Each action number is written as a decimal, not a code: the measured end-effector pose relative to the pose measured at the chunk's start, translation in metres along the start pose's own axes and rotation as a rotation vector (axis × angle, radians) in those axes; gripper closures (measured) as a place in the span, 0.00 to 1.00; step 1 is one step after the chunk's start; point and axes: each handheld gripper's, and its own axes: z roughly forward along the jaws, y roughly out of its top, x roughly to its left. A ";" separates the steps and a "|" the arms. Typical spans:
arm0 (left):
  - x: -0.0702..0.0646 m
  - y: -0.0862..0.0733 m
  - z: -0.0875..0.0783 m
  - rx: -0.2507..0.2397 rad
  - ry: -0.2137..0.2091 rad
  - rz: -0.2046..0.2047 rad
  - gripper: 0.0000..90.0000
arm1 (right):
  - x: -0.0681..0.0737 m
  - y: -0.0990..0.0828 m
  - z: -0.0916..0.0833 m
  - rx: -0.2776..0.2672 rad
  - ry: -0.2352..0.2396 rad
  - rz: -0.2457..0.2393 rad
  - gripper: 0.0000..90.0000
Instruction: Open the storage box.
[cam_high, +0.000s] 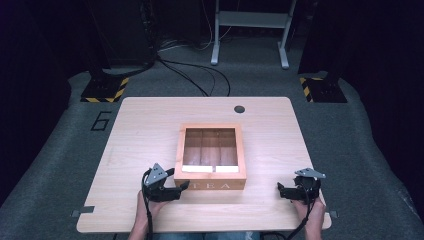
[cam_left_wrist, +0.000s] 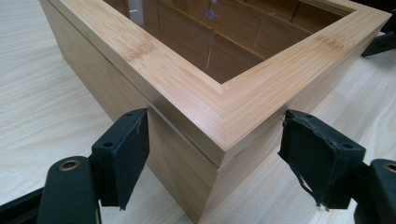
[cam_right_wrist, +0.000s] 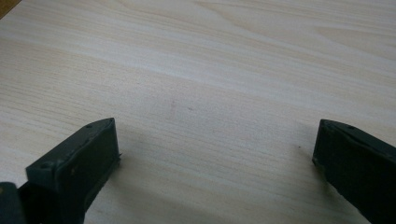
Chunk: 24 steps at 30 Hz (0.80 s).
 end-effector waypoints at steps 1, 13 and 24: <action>0.000 0.000 0.000 0.004 -0.004 -0.003 0.27 | 0.000 0.000 0.000 0.000 0.000 0.000 0.00; -0.004 -0.001 0.000 -0.014 0.021 0.007 0.27 | 0.000 0.000 0.000 0.000 0.000 0.000 0.00; -0.003 0.000 -0.001 -0.028 0.028 0.013 0.27 | 0.000 0.000 0.000 0.000 0.000 0.000 0.00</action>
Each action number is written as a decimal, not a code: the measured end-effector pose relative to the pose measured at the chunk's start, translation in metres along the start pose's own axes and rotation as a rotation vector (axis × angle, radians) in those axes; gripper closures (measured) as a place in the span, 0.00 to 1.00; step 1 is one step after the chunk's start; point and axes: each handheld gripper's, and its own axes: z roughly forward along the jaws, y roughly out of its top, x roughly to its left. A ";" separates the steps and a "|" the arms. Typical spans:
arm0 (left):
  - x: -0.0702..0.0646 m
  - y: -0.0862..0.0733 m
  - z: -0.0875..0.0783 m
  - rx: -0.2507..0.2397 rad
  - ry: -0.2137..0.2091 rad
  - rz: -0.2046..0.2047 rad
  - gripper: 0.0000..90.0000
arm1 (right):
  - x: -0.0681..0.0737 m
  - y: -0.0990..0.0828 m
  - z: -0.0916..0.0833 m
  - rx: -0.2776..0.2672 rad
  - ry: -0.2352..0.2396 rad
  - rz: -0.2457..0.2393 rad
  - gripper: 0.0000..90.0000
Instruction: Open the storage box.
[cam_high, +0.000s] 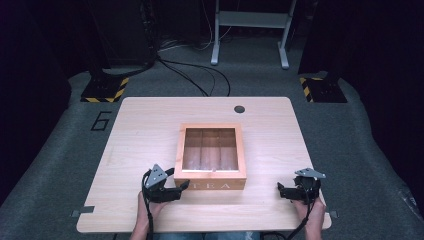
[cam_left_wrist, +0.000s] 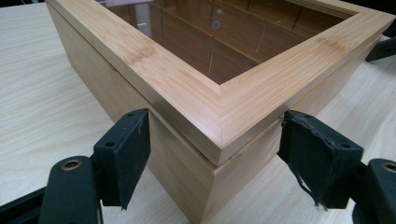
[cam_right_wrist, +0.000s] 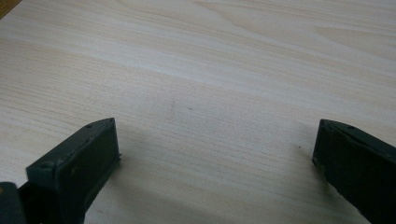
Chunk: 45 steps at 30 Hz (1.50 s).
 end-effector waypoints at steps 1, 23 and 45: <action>0.000 0.000 0.000 -0.002 0.001 -0.002 0.27 | 0.000 0.000 0.000 0.000 0.000 0.000 0.00; -0.001 0.011 -0.002 -0.041 0.015 0.007 0.27 | 0.000 0.000 0.000 0.000 0.001 0.000 0.00; -0.002 0.035 -0.005 -0.132 0.099 0.054 0.29 | 0.000 0.000 0.000 0.000 0.002 0.000 0.00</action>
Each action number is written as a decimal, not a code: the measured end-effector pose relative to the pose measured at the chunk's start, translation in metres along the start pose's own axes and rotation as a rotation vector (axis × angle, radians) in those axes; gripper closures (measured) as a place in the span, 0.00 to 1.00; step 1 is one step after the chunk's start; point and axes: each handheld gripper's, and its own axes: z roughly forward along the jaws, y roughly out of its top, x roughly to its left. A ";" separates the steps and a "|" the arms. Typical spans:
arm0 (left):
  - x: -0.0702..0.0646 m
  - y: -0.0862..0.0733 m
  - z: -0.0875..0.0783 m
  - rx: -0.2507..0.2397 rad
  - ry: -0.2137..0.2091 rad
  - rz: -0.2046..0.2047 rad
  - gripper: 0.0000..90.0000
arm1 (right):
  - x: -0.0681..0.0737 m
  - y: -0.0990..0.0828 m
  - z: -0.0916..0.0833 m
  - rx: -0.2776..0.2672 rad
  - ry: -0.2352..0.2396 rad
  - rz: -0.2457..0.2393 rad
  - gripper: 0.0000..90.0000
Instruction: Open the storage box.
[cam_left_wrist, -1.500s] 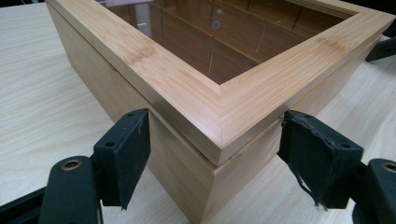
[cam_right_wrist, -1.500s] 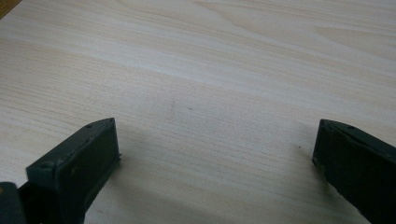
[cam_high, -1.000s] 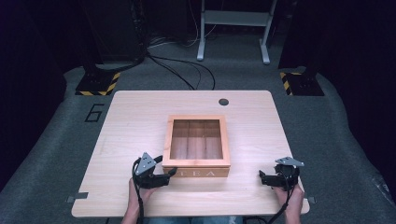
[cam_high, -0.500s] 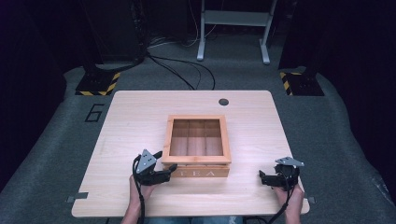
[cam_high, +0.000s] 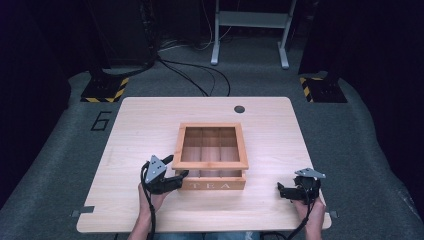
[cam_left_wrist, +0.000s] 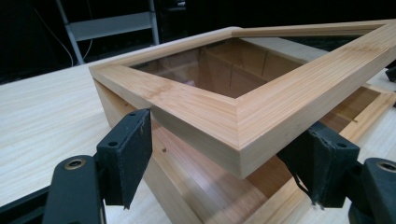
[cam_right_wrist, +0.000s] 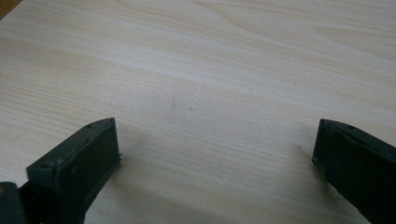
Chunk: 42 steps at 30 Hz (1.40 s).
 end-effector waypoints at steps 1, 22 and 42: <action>0.000 0.001 0.000 -0.006 0.002 0.003 0.29 | 0.000 0.000 0.000 0.000 0.000 0.000 0.00; 0.004 0.023 0.000 -0.097 0.086 0.068 0.44 | 0.000 0.000 0.000 0.000 0.000 -0.001 0.00; 0.013 0.048 0.001 -0.102 0.136 0.043 0.62 | 0.000 0.000 0.000 0.000 0.001 0.001 0.00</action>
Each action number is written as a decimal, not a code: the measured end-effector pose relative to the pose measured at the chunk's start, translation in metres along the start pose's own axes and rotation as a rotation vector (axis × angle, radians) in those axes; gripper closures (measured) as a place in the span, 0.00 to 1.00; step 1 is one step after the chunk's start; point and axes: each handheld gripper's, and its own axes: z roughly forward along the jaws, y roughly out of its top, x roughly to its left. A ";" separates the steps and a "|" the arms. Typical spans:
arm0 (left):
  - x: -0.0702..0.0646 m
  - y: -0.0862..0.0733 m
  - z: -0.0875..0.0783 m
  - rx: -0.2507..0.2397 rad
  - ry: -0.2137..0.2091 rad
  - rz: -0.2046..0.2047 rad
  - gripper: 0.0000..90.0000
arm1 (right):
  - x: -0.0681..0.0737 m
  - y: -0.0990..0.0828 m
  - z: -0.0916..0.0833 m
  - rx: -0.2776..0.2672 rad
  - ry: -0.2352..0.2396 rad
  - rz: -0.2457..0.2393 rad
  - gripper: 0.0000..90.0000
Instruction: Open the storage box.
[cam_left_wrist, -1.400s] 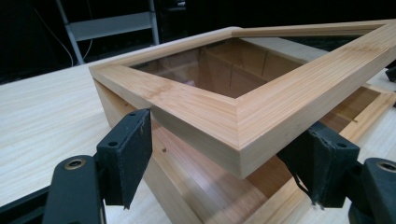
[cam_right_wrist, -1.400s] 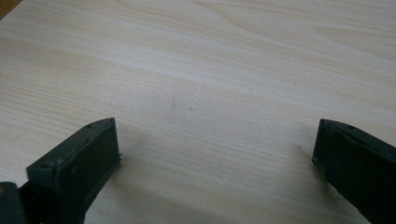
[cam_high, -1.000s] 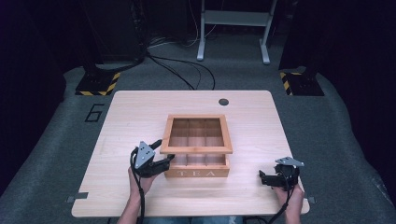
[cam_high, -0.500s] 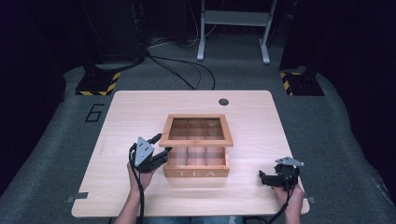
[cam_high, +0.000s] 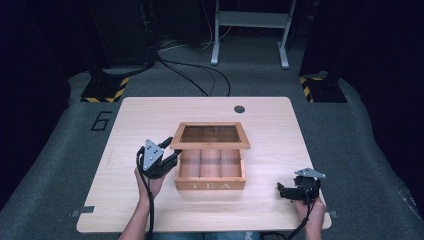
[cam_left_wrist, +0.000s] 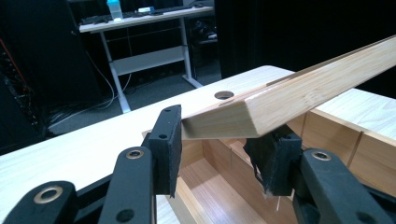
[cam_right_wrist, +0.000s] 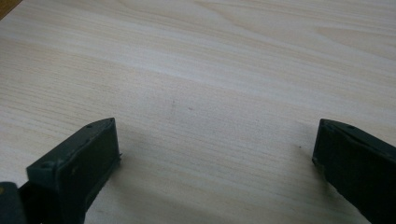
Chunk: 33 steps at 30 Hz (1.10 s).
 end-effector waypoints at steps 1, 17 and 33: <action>0.001 0.002 0.001 0.000 0.004 0.000 0.62 | 0.000 0.000 0.000 0.000 0.000 0.000 0.00; 0.020 0.035 0.011 0.059 -0.033 -0.039 0.65 | 0.000 0.000 0.000 -0.001 -0.001 0.004 0.00; 0.037 0.058 0.021 0.107 -0.073 -0.071 0.67 | 0.000 0.000 0.000 0.000 0.000 0.008 0.00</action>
